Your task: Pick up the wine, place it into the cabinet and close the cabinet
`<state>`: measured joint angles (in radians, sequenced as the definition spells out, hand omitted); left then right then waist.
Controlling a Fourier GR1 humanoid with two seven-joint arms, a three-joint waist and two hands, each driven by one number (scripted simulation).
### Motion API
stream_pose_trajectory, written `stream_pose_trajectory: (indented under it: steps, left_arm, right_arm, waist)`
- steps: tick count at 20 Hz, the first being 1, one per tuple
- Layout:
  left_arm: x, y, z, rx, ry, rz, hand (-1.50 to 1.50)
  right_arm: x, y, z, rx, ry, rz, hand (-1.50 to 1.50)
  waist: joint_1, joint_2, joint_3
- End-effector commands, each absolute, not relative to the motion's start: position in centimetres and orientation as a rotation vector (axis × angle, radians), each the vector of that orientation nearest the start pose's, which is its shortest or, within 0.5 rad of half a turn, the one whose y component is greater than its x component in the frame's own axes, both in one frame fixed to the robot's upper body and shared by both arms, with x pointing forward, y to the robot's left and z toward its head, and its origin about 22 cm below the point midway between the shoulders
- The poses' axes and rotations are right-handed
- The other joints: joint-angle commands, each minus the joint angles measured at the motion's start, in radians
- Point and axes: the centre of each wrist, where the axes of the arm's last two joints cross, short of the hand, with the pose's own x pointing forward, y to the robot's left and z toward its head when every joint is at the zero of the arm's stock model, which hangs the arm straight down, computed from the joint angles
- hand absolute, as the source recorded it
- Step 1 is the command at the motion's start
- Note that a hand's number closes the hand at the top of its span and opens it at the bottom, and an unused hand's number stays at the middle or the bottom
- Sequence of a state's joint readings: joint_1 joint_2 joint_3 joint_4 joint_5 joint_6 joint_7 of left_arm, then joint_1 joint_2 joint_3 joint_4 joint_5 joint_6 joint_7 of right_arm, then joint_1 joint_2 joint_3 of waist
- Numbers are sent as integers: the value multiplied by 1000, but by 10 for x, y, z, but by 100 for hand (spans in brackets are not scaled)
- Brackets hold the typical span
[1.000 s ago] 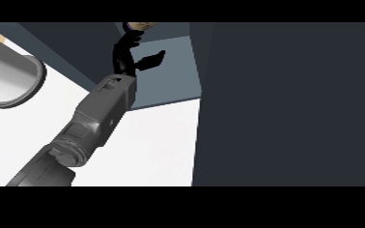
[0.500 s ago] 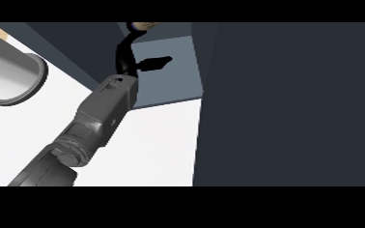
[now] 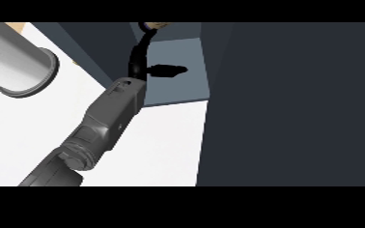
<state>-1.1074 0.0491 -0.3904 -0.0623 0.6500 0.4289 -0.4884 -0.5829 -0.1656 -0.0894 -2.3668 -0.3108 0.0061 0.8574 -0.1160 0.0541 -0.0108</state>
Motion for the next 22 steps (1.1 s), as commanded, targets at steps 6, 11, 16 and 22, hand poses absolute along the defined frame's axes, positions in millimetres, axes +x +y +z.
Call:
stream_pose_trajectory:
  steps: [6, 11, 16, 22]
  left_arm:
    - [439, 134, 46, -158, -1881, 36, -150]
    - [435, 102, 51, -278, -1835, -23, -150]
    - [423, 74, 49, -303, -1885, -44, -150]
    - [403, 48, 62, -409, -1881, -149, -150]
  right_arm:
    - [179, -215, 274, 304, -1995, 291, -150]
    - [171, -208, 284, 271, -1996, 250, -150]
    - [168, -214, 289, 241, -1980, 266, -150]
    - [163, -216, 278, 236, -1980, 262, -150]
  waist:
    - [71, -43, 8]
    - [104, -61, 9]
    - [114, -64, 10]
    - [132, -70, 11]
